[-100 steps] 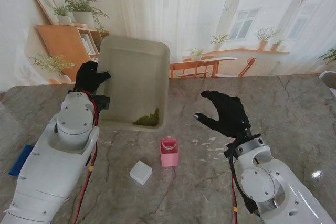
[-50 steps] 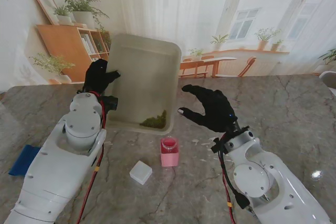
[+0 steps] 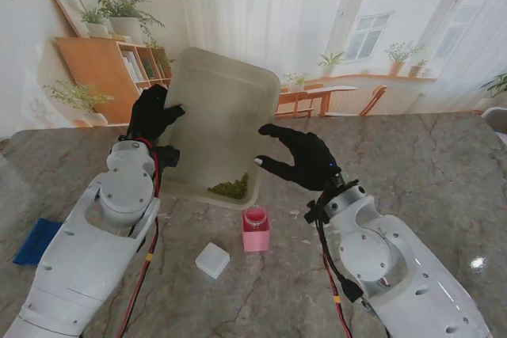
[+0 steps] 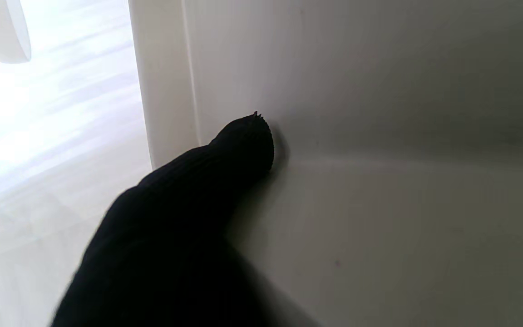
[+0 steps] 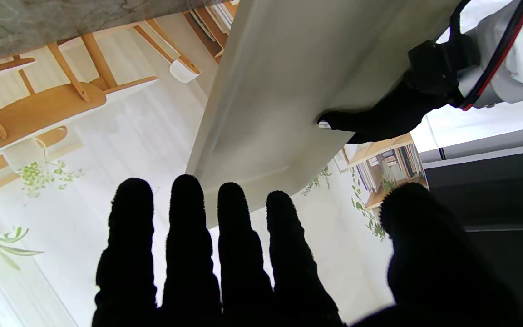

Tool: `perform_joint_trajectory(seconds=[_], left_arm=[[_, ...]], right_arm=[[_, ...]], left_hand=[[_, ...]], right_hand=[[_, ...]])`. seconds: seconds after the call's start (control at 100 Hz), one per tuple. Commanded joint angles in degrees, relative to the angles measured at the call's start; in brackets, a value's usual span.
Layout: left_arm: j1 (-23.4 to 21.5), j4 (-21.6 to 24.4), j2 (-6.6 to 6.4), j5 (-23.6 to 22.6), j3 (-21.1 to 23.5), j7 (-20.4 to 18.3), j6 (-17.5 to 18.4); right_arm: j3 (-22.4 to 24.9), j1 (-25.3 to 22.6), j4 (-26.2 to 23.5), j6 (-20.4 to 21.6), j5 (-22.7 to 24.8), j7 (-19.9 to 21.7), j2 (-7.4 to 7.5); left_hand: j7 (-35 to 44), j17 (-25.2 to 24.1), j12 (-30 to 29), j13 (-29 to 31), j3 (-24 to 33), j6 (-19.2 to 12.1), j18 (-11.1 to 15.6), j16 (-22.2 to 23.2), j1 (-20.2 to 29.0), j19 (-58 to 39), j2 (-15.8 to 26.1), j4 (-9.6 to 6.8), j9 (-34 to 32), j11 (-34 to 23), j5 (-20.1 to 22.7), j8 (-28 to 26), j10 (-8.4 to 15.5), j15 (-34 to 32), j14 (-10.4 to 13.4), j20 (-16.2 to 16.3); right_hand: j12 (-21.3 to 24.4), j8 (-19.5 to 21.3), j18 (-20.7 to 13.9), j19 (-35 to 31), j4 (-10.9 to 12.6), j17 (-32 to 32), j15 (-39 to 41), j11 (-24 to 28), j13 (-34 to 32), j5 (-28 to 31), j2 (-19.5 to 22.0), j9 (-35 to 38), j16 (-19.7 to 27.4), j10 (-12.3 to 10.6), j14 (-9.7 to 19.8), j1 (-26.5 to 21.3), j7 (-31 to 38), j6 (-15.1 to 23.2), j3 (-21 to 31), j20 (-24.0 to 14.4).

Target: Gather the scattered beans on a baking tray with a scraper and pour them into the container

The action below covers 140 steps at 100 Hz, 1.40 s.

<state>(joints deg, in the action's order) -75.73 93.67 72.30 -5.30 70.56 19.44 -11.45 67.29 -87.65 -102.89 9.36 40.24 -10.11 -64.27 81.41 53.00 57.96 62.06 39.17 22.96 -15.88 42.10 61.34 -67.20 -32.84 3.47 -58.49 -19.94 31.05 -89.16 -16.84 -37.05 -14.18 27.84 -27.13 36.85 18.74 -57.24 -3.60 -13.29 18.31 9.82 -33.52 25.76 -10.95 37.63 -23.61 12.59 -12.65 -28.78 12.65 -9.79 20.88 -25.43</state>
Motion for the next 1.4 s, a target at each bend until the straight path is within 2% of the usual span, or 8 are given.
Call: perform_joint_trajectory(seconds=[0.0,0.89,1.06,1.39], left_arm=[[0.46,-0.28,0.36,0.50,-0.34,0.50,0.80],[-0.07,-0.60,0.73,0.36,-1.64,2.81,6.15],[0.07,-1.22,0.47,-1.69,-2.33,2.74,7.73],[0.48,-2.08,1.00,-2.14,-3.85,4.80,10.06]], right_arm=[[-0.12,0.37,0.51,-0.02,-0.02,1.04,-0.24],[-1.58,1.59,1.52,0.25,-0.72,2.13,-0.15],[-1.67,1.73,2.00,-0.04,-1.13,2.33,-0.17],[-2.01,1.61,2.61,-0.38,-1.79,2.06,-0.30]], left_hand=[[1.44,2.45,1.11,-0.45,3.98,3.31,11.48,0.51,4.69,-3.44,1.68,-12.47,-0.87,-2.75,-1.24,-0.80,5.83,-0.87,6.47,2.81],[1.38,2.25,1.17,-0.50,3.08,2.88,12.02,0.72,4.81,-2.71,2.14,-12.52,-0.68,-2.42,-1.38,-0.80,6.10,-0.26,6.86,3.37],[1.37,2.22,1.11,-0.53,2.92,2.78,11.98,0.72,4.78,-2.59,2.27,-12.53,-0.63,-2.31,-1.43,-0.80,6.32,-0.10,6.98,3.48],[1.32,2.02,1.11,-0.59,2.58,2.57,12.44,0.76,4.83,-2.20,2.54,-12.55,-0.39,-2.15,-1.54,-0.80,6.42,0.27,7.21,3.64]], right_hand=[[-0.78,0.53,-0.34,-0.96,1.59,0.04,0.37,0.66,-0.47,0.49,1.35,0.72,-0.92,-1.37,1.19,0.16,0.45,1.22,-0.71,-1.11],[-1.01,0.47,-0.16,-0.09,1.57,0.12,0.04,0.61,-0.53,0.45,1.25,1.02,-1.08,-1.33,1.12,0.56,0.48,1.17,-0.20,-2.18],[-1.02,0.48,-0.19,0.02,1.57,0.15,-0.05,0.60,-0.52,0.44,1.25,1.03,-1.04,-1.31,1.15,0.57,0.50,1.18,-0.15,-2.25],[-1.05,0.47,-0.15,0.16,1.57,0.27,-0.14,0.59,-0.39,0.38,1.27,0.96,-1.00,-1.36,1.09,0.59,0.47,1.04,-0.10,-2.33]])
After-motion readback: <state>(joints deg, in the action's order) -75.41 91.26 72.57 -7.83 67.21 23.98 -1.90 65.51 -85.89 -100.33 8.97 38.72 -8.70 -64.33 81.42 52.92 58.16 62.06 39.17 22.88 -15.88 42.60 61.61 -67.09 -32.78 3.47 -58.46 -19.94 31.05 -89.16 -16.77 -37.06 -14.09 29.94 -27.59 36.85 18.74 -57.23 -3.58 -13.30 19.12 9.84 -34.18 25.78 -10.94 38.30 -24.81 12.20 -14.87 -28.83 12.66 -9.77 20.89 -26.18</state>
